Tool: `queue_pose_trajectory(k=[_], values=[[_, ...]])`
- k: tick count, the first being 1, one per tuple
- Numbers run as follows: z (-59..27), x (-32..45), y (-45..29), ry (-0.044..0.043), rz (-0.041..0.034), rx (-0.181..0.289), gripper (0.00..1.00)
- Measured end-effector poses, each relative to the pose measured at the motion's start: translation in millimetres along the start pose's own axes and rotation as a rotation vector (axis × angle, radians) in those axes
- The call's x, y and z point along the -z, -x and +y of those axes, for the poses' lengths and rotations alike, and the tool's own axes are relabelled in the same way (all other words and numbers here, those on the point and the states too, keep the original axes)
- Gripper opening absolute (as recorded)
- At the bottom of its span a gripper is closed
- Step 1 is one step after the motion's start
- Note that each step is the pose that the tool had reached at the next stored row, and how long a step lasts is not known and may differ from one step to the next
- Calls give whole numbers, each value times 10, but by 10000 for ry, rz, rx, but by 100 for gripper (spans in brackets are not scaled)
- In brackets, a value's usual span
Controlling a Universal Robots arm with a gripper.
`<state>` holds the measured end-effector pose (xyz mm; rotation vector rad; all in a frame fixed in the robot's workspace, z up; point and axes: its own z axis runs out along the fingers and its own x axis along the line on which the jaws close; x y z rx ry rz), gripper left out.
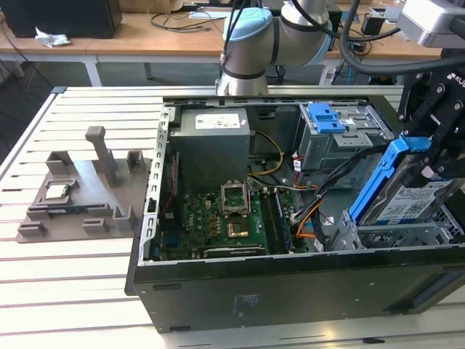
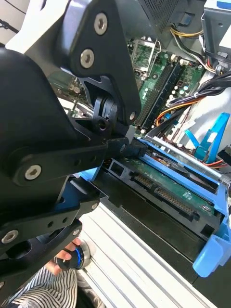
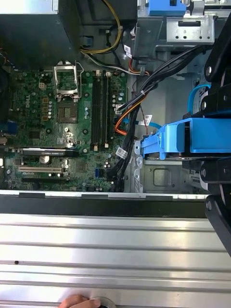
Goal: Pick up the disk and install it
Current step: 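Insert the disk into the insertion slot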
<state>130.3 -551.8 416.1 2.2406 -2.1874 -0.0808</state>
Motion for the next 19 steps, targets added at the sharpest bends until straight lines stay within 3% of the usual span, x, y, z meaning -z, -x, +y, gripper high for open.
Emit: queue_pose_trajectory(k=[3, 4, 9, 14, 19], values=[[0, -3, 0, -2, -2, 1, 37], [0, -4, 0, 0, -1, 0, 44], [0, -6, 0, 0, -2, 0, 44], [0, -8, 0, -1, -2, 0, 12], [0, -10, 0, 0, -2, 0, 11]])
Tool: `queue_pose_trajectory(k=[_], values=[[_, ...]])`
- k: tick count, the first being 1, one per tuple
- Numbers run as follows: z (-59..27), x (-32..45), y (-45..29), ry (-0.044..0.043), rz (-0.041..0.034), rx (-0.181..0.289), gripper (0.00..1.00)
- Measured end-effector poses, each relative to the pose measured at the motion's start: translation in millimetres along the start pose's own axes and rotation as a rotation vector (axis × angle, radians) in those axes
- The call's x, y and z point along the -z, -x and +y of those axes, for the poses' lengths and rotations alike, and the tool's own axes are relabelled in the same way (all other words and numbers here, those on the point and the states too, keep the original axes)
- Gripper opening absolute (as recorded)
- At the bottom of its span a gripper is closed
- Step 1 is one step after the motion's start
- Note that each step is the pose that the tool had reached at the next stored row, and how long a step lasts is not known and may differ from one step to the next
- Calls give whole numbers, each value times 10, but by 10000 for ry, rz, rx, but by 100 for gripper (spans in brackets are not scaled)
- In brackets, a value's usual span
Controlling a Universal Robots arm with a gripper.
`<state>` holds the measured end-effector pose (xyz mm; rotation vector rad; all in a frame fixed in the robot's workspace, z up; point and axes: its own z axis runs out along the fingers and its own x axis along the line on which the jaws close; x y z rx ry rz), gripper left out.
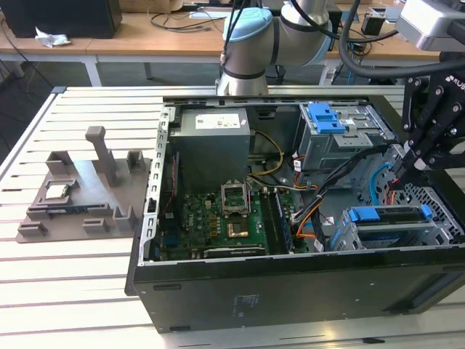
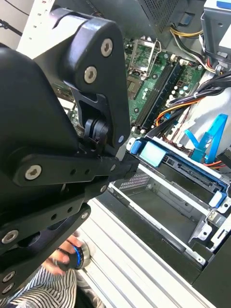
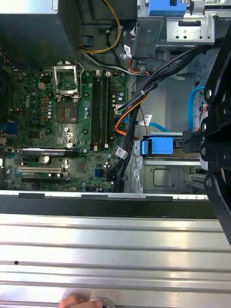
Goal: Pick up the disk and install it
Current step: 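Insert the disk into the insertion slot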
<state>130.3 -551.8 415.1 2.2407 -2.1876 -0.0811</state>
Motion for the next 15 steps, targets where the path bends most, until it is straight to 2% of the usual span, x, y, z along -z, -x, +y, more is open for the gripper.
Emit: queue_pose_trajectory(k=[4, 8, 10, 12, 15], values=[[-4, -2, 1, 0, 0, 0, 11], [-113, -17, 87, 5, 34, -2, 11], [-184, -31, 135, 10, 75, -3, 11], [-240, -65, 165, 19, 149, -6, 11], [-268, -93, 175, 24, 177, -8, 11]])
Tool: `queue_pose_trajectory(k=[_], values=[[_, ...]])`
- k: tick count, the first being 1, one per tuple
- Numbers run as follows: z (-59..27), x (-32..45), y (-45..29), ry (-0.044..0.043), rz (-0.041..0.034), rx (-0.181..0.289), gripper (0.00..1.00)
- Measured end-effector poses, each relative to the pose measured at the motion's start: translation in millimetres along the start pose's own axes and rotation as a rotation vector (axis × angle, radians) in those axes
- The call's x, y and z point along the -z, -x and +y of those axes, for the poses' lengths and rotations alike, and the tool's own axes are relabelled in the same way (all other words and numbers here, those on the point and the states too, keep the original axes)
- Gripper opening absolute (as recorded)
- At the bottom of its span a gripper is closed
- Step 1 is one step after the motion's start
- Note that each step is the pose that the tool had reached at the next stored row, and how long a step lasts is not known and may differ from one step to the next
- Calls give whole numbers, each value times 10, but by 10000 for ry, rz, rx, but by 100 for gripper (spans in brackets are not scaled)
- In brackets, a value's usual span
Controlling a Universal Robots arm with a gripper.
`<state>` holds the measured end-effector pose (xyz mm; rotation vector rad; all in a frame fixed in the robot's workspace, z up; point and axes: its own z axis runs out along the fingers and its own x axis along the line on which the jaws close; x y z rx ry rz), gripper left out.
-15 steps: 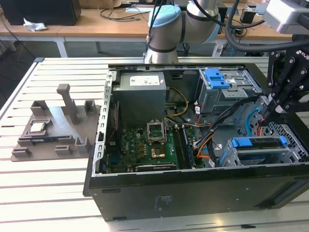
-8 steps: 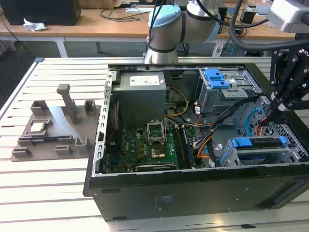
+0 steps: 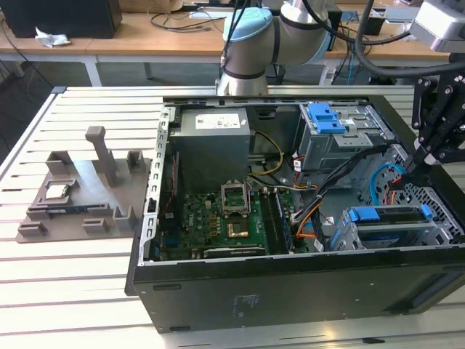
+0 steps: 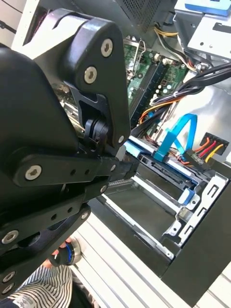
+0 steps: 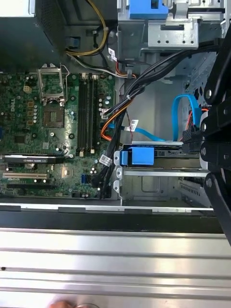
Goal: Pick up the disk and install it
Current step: 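Insert the disk into the insertion slot, then insert the first disk wire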
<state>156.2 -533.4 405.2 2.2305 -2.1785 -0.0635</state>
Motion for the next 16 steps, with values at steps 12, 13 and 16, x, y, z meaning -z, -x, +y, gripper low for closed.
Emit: queue_pose_trajectory(k=[12, 13, 16], values=[[-242, -84, 75, 14, 89, -5, 11], [-243, -84, 75, 14, 88, -4, 11], [-243, -85, 75, 14, 88, -4, 11]])
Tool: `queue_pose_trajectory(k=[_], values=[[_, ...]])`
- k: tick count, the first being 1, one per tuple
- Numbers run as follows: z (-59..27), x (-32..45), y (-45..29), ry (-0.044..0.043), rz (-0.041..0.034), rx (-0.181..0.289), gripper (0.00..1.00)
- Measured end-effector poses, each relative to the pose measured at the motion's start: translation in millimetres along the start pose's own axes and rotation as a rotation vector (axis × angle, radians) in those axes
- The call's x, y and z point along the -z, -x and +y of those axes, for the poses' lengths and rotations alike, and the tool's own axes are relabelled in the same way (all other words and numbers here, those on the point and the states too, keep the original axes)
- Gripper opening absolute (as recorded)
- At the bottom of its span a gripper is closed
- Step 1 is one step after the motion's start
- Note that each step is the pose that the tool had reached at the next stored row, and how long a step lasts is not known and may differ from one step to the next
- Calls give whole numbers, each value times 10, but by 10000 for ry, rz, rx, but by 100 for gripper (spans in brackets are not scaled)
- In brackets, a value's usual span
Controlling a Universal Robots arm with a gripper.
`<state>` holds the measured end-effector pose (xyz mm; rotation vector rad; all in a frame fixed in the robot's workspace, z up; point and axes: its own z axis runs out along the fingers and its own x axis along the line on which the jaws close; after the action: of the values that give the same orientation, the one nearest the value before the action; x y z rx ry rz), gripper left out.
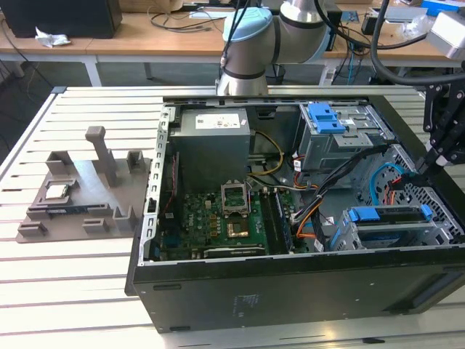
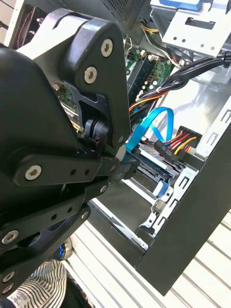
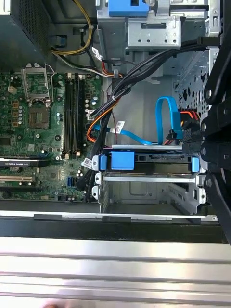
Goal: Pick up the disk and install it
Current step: 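Insert the first disk wire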
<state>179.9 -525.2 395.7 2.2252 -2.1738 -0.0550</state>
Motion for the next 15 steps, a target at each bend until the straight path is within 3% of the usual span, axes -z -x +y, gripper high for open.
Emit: queue_pose_trajectory(k=[2, 3, 5, 6, 11, 15], values=[[0, 0, 0, 0, 0, -1, 11], [0, 0, 0, 0, 0, -1, 24], [0, -1, 0, 0, 0, 0, 24], [0, -1, 0, 0, 0, 0, 36], [-9, -14, 17, 3, 0, -9, 36], [-122, -129, 122, 75, 10, -99, 36]])
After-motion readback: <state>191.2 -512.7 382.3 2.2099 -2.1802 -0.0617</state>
